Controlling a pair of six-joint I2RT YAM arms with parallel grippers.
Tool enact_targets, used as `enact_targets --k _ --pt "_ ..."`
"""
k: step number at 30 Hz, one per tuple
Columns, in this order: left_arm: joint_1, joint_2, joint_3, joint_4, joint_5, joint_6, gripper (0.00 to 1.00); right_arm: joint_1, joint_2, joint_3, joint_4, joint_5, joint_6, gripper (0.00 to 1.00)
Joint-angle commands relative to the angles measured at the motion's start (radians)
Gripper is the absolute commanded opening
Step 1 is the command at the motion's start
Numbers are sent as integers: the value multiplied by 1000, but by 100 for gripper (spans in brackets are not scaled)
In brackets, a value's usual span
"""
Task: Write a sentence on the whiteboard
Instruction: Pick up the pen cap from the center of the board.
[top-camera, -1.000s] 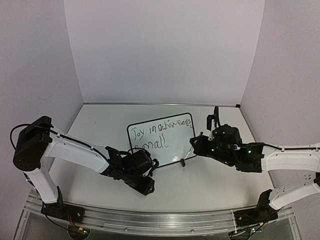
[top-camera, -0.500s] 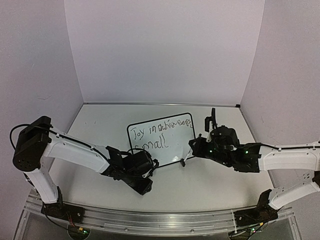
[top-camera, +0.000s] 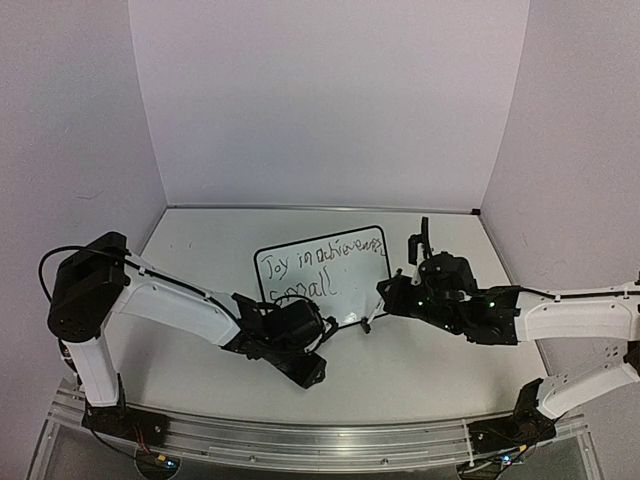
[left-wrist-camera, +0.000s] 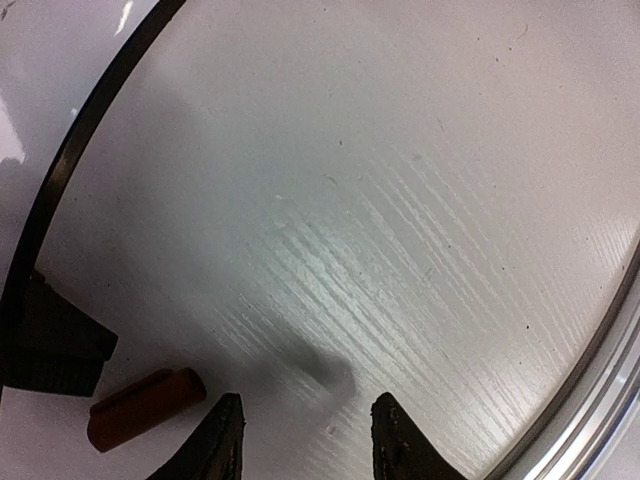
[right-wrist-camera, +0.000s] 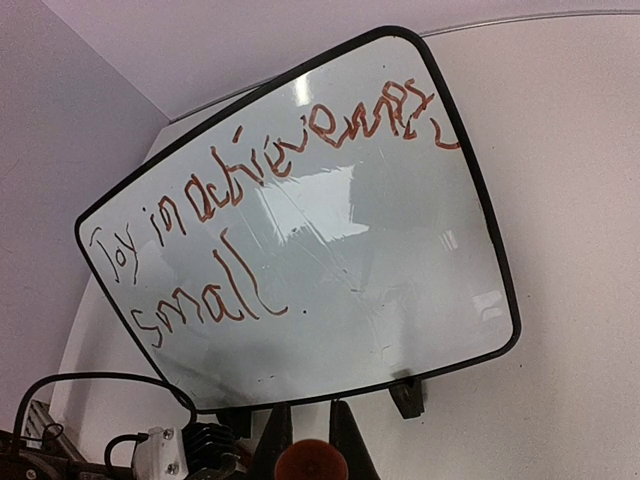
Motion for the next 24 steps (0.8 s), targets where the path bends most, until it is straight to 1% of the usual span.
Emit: enact_targets --k 1,4,6,11,13,17,24 --pt "0 5 49 68 -47 34 44 -2 2 24 7 11 4 0" --pt "0 -53 14 120 -47 69 45 -3 -5 23 4 12 2 0" --pt "-1 -116 -22 136 -35 129 48 -2 -11 23 0 17 -1 0" --pt "23 -199 -82 79 -37 244 50 -2 -17 21 -4 29 -4 0" --pt "38 -218 -106 83 -32 280 50 -2 -16 20 -4 27 -2 0" --pt "73 -230 -142 124 12 337 49 -3 -18 19 -4 26 -1 0" --pt "104 -183 -125 132 23 390 48 -2 -43 17 -27 35 -3 0"
